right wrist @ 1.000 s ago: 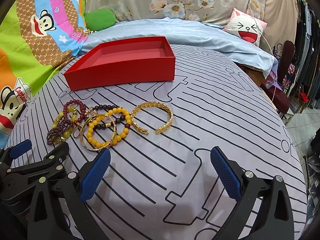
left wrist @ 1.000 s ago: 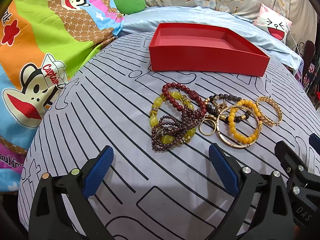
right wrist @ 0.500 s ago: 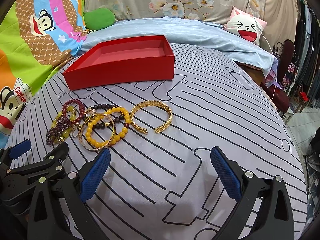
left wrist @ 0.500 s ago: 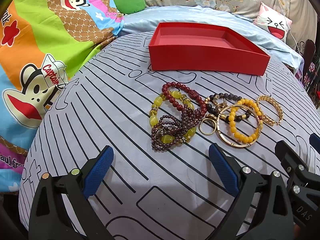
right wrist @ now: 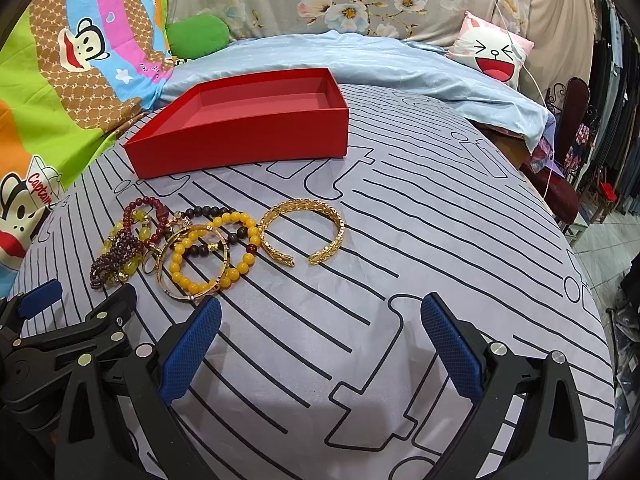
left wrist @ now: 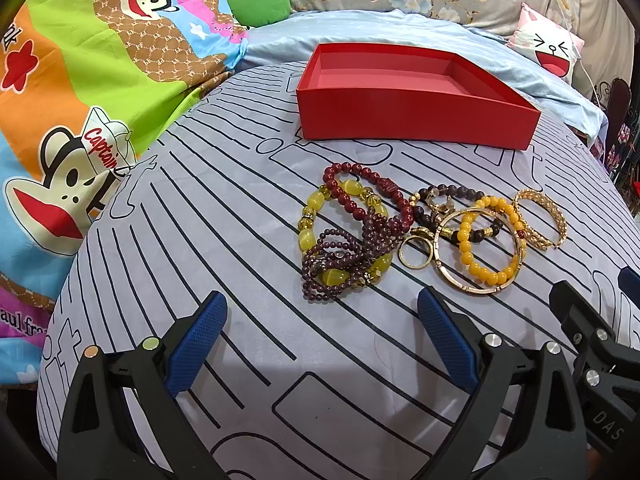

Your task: Organize jewelry

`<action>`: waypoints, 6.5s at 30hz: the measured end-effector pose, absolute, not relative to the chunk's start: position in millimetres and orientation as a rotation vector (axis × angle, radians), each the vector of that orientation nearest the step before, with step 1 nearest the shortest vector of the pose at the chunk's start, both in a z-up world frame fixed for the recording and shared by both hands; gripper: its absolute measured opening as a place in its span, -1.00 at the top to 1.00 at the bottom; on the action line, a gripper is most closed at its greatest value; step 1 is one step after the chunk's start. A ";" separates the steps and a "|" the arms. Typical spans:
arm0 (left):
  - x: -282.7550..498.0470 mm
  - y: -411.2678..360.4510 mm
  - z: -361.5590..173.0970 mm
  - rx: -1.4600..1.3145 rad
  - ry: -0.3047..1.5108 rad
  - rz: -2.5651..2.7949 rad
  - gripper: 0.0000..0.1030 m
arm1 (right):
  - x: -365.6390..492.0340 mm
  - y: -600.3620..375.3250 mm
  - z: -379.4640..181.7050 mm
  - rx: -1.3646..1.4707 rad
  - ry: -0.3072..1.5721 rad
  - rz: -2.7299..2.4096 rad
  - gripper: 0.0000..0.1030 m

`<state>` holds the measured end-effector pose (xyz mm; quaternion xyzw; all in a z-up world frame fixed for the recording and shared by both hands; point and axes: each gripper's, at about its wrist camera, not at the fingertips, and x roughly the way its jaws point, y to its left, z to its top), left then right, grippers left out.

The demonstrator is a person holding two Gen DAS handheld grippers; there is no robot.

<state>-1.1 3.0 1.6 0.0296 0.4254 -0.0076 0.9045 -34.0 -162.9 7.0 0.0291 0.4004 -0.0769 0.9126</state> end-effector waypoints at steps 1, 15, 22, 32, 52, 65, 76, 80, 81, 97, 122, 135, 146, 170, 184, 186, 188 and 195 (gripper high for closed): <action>-1.1 3.0 1.6 0.061 0.879 -0.016 -0.78 | -34.1 -162.9 6.8 0.060 0.825 -0.158 -0.87; -0.6 3.3 1.6 0.063 0.878 -0.015 -0.78 | -33.8 -162.6 6.9 0.060 0.826 -0.158 -0.87; -0.6 4.0 2.9 0.064 0.877 -0.015 -0.78 | -33.5 -162.6 7.5 0.060 0.825 -0.159 -0.87; 0.2 4.7 4.1 0.065 0.876 -0.013 -0.78 | -33.9 -162.8 7.0 0.059 0.826 -0.160 -0.87; -1.5 20.0 5.6 -0.003 0.876 -0.016 -0.78 | -33.5 -164.7 9.0 0.064 0.833 -0.148 -0.87; 10.4 43.7 5.3 -0.013 0.889 0.021 -0.79 | -15.7 -189.0 9.6 0.102 0.861 -0.173 -0.87; 18.5 31.6 3.1 0.021 0.890 -0.008 -0.80 | 17.2 -180.3 1.8 0.055 0.897 -0.134 -0.83; 21.4 33.4 1.5 0.009 0.893 -0.010 -0.81 | 28.8 -177.2 -1.2 0.044 0.916 -0.121 -0.65; 22.0 33.9 1.4 0.007 0.893 -0.012 -0.81 | 31.9 -177.6 -2.4 0.049 0.924 -0.115 -0.57; 22.9 37.0 -1.4 -0.033 0.902 -0.031 -0.81 | 38.7 -175.8 -1.3 0.058 0.904 -0.077 -0.10; 28.2 14.7 9.3 -0.051 0.873 -0.228 0.47 | 13.4 -185.2 2.2 0.124 0.908 -0.093 -0.10; 16.1 17.1 26.4 -0.086 0.849 -0.283 0.88 | 3.2 -178.7 17.0 0.114 0.874 -0.070 -0.10; 22.0 22.3 76.7 -0.073 0.789 -0.278 0.88 | 10.5 -176.0 55.7 0.101 0.819 -0.018 -0.10; 292.2 -23.7 94.9 0.014 0.783 -0.269 0.88 | 292.6 -179.9 81.4 0.079 0.916 0.070 -0.11; 340.0 -37.2 47.5 0.045 0.901 -0.231 0.83 | 336.3 -184.4 33.5 0.099 1.035 0.031 -0.12; 340.6 -35.8 46.0 0.043 0.899 -0.212 0.65 | 335.5 -187.8 32.6 0.112 1.033 0.025 -0.16; 341.4 -33.0 47.2 0.034 0.884 -0.193 0.30 | 335.3 -189.1 33.2 0.111 1.025 0.014 -0.25; 336.6 -22.0 63.7 0.017 0.844 -0.161 0.19 | 326.6 -188.1 52.0 0.096 0.973 0.012 -0.26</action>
